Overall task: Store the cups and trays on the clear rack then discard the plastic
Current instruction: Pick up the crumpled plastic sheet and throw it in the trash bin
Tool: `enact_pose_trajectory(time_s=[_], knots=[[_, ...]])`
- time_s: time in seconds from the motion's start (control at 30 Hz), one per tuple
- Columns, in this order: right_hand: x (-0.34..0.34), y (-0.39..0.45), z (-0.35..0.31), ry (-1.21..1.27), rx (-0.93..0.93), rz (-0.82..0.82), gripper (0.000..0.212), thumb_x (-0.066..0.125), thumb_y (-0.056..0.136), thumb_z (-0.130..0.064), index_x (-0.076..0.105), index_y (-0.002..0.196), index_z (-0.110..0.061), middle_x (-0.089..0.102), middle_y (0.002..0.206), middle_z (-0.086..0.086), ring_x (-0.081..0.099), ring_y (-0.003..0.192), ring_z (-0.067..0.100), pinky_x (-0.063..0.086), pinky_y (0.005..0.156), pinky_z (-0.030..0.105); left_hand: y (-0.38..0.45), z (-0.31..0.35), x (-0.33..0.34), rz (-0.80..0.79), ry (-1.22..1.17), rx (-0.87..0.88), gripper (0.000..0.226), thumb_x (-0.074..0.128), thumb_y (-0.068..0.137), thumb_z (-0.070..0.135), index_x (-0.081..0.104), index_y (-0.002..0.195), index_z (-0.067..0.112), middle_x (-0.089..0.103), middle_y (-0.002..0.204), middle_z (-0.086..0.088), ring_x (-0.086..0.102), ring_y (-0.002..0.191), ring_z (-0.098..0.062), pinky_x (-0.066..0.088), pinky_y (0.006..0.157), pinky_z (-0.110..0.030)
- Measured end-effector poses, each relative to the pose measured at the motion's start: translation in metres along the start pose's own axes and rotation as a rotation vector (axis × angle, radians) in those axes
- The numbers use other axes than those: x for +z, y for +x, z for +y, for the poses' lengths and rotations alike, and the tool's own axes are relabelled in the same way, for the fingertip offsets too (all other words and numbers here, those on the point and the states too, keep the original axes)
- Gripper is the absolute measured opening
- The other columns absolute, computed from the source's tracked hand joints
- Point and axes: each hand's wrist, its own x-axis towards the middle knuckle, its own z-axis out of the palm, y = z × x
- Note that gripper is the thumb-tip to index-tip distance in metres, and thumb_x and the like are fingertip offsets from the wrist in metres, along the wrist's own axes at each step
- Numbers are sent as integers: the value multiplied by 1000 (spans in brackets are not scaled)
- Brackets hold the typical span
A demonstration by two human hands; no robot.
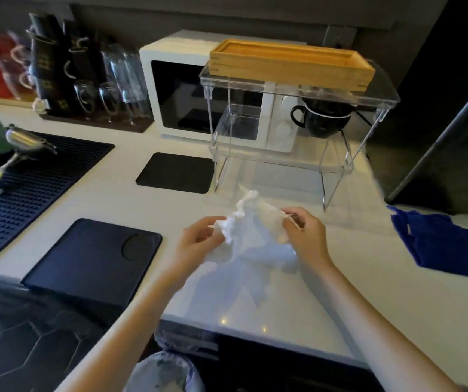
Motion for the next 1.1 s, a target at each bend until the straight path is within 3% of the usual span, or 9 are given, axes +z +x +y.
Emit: enact_pose_trajectory(time_s=[0.13,0.27,0.4,0.53,0.63,0.77,0.9,1.03,1.1], knots=[[4,-66,-35,210,22,-41,15,60,77,-6,66,86,-17,65,70,-2,60,60,9,46,56,22,-73,-7,-31,71,-249,-66,24,50,89,10,63,102,26,76,84,5,70,80,-11,54,68,-23],[16,-135,-53,387,167,-116,27,51,75,-4,67,76,-25,67,60,-10,59,55,5,42,46,16,-147,-37,-60,102,-331,-129,23,55,85,14,62,107,18,75,82,5,69,73,-10,53,59,-19],[39,-196,-38,387,306,-339,33,47,78,2,68,75,-22,66,57,-8,58,54,12,41,47,19,-212,-91,-86,189,-319,-285,26,58,82,8,62,107,12,72,79,-2,67,64,-12,51,52,-19],[71,-241,-8,291,349,-582,15,59,67,-9,66,80,-14,68,61,-9,63,56,7,48,49,17,-260,-159,-105,266,-315,-491,24,51,83,-4,67,95,9,71,60,3,63,52,-9,47,45,-16],[107,-260,34,127,405,-705,12,68,72,-8,68,80,-16,68,72,-5,63,65,6,49,59,15,-279,-209,-115,311,-385,-636,24,48,84,-4,67,96,3,69,57,2,61,48,-9,46,42,-16],[167,-273,109,-73,492,-851,16,59,84,-7,67,85,-21,67,87,2,63,81,11,49,68,17,-288,-285,-114,404,-434,-831,32,38,82,-10,63,99,0,61,67,-10,57,45,-12,44,41,-17],[230,-285,202,-149,609,-816,15,56,84,-7,65,89,-18,66,98,8,61,96,21,47,75,24,-283,-383,-108,454,-404,-973,35,39,78,-8,68,90,8,56,68,-11,47,56,-18,41,51,-25],[290,-298,301,-149,720,-781,20,57,84,-7,64,102,-6,62,91,2,57,84,12,45,65,16,-269,-484,-99,492,-399,-1008,37,39,79,-8,65,101,8,56,45,3,47,38,-7,37,39,-16],[319,-304,354,-174,747,-770,23,55,85,-5,63,106,-4,60,95,4,55,88,15,46,71,20,-261,-533,-94,534,-454,-987,36,40,80,-6,64,104,7,62,64,-4,53,53,-12,40,45,-19]])
